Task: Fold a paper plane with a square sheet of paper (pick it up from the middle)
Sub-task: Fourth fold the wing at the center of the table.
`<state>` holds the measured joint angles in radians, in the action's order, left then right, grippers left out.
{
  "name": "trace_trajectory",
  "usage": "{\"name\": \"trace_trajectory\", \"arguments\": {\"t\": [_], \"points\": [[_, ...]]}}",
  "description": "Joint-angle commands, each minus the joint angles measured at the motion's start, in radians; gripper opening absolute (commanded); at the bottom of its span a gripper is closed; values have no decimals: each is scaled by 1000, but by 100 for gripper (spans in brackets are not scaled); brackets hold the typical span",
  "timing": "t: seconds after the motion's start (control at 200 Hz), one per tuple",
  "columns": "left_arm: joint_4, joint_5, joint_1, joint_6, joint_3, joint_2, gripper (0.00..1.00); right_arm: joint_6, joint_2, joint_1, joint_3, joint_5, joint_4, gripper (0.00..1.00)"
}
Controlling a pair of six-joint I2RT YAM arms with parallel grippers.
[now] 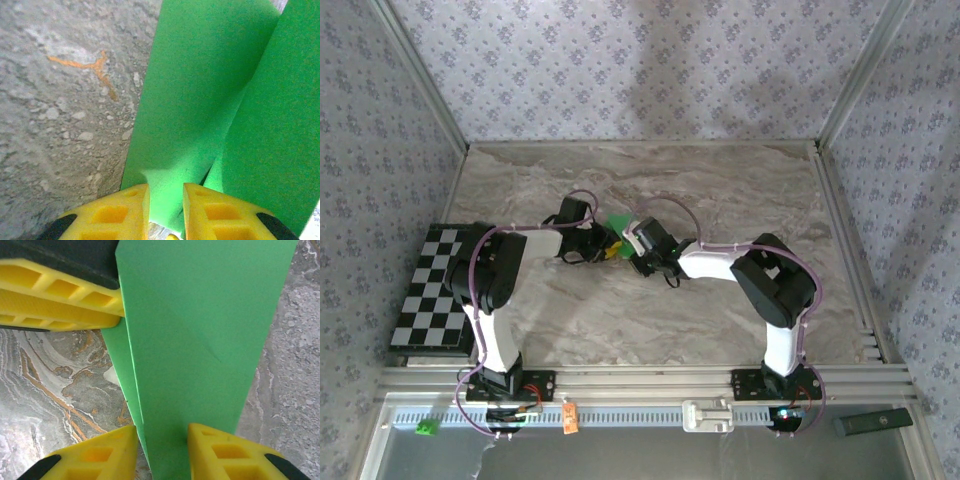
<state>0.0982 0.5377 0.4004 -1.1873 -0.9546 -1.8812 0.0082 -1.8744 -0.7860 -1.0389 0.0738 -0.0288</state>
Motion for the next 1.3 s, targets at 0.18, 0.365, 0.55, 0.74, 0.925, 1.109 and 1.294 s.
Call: {"name": "trace_trajectory", "arguments": {"t": [0.18, 0.365, 0.55, 0.74, 0.925, 1.109, 1.294], "points": [[-38, 22, 6, 14, -13, -25, 29, -8, -5, -7, -30, 60, 18, 40], [-46, 18, 6, 15, -12, -33, 29, 2, -4, -9, -37, 97, 16, 43], [-63, 13, 6, 19, -12, -40, 29, 24, -3, -10, -41, 148, 27, 37], [-74, 8, 6, 24, -13, -45, 29, 22, -2, -10, -42, 162, 32, 26], [-81, 5, 4, 28, -15, -45, 28, 12, -11, -13, -45, 180, 35, 27], [-86, 5, 5, 29, -16, -48, 28, -5, -24, -18, -53, 192, 44, 29], [-87, 3, 3, 30, -18, -45, 28, -8, -28, -19, -57, 192, 47, 27]]}}
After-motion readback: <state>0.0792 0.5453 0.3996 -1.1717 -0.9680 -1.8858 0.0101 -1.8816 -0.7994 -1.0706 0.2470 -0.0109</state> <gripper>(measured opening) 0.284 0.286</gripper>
